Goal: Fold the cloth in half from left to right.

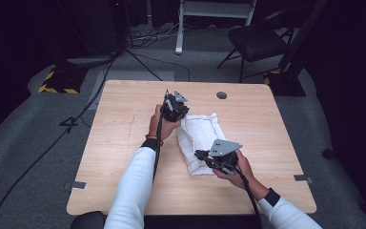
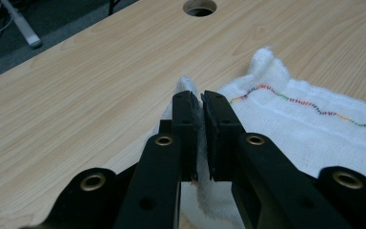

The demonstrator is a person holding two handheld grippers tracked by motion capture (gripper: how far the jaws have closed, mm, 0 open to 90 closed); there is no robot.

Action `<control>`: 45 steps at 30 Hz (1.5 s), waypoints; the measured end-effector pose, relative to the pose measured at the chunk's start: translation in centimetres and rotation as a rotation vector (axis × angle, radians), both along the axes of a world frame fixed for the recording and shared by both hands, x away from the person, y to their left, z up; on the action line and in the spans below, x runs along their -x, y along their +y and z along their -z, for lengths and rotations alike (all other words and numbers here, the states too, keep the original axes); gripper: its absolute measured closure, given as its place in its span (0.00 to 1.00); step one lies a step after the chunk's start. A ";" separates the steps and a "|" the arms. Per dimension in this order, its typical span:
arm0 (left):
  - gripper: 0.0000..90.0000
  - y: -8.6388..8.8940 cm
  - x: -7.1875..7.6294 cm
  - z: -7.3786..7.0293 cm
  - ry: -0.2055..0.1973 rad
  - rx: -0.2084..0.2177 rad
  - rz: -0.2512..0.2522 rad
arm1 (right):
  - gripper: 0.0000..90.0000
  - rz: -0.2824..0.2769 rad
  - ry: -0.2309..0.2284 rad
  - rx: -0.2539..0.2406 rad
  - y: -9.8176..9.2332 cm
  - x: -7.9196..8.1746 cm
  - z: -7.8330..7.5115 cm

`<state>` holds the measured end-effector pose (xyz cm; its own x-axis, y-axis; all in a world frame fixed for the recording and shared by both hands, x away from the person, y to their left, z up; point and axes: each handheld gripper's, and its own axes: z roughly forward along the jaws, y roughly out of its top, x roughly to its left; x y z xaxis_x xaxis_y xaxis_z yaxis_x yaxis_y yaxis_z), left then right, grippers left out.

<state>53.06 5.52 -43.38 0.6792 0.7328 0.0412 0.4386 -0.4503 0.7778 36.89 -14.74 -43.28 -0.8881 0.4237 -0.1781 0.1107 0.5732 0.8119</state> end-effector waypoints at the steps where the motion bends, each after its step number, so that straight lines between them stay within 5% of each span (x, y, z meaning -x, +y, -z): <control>1: 0.93 -0.2 0.0 0.0 0.001 0.005 -0.001 | 0.95 0.005 0.000 -0.001 -0.3 0.0 0.0; 21: 0.93 -4.3 -0.5 0.1 -0.013 0.028 0.037 | 0.95 0.082 0.010 0.033 -5.1 0.6 0.3; 41: 0.93 -9.5 -1.1 1.6 -0.002 -0.028 0.056 | 0.95 0.155 0.060 0.049 -8.5 0.7 1.4; 45: 0.88 -10.7 -1.4 2.5 -0.008 -0.044 0.027 | 0.92 0.167 0.079 0.078 -8.9 0.7 1.9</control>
<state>54.50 -5.19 -45.89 0.6983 0.7115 0.0784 0.4196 -0.4956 0.7605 36.18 -23.63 -45.18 -0.8189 0.5544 -0.1488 0.2711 0.6020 0.7511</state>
